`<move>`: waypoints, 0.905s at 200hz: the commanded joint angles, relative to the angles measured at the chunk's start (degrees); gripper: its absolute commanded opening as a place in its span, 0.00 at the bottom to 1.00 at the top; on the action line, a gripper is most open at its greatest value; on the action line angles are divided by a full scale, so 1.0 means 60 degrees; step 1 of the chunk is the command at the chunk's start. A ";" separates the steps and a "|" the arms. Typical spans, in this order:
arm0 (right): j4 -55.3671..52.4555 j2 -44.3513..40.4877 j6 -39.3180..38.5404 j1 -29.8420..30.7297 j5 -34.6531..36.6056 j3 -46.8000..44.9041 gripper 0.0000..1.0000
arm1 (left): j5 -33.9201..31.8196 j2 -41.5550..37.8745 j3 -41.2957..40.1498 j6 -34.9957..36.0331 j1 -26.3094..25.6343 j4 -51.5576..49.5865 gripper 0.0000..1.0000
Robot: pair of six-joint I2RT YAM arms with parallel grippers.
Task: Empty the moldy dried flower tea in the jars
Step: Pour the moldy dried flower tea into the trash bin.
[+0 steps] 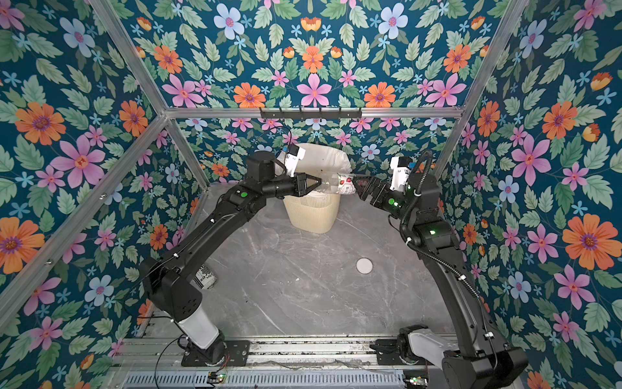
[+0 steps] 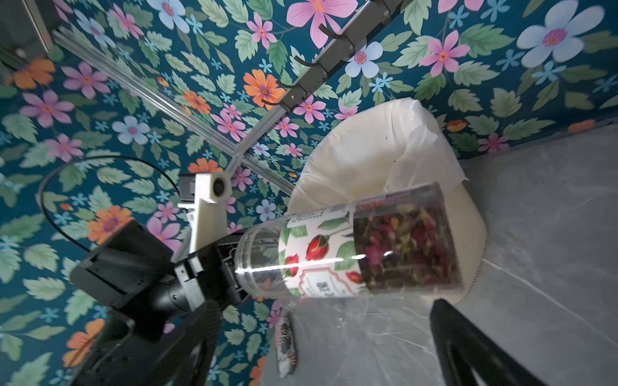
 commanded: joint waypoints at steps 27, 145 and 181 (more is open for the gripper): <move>0.2903 0.0758 0.4097 -0.0034 -0.0278 -0.0242 0.99 | -0.0548 0.0145 0.0211 -0.0336 0.0336 0.1721 0.00; 0.6185 0.3507 0.7876 0.0078 0.0738 0.0705 0.99 | 0.0323 0.1035 0.0462 -0.1693 0.0581 0.3789 0.00; 0.6411 0.4016 0.8234 0.0263 0.1002 0.1119 0.99 | 0.0421 0.1314 0.0552 -0.1963 0.0581 0.3883 0.00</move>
